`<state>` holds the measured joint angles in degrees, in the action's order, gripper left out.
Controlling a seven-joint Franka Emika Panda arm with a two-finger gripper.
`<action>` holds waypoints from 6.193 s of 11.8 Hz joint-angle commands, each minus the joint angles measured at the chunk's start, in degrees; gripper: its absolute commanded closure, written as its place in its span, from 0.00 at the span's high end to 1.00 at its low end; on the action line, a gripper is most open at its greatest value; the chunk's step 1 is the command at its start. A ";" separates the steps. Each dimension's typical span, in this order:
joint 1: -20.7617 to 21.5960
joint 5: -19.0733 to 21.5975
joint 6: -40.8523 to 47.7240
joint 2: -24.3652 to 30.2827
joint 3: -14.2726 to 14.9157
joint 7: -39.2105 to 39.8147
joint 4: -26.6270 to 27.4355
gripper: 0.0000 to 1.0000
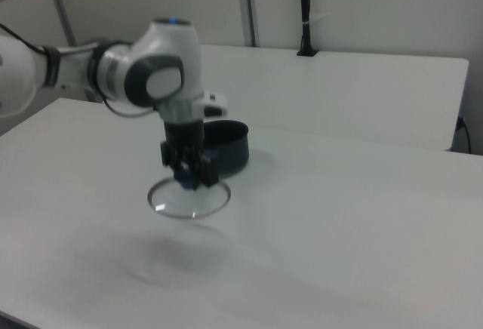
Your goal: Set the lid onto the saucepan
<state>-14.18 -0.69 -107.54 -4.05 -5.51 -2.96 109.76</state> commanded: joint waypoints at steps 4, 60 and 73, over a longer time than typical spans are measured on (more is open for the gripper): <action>5.04 -1.07 4.62 -7.03 0.15 -8.29 -20.11 0.44; 11.54 -12.22 -13.92 -32.59 3.40 -25.07 -41.38 0.42; 12.95 -15.22 -13.84 -35.85 2.79 -27.10 -36.72 1.00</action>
<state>-1.65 -14.87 -120.87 -40.00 -3.30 -28.43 70.47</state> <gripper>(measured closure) 0.370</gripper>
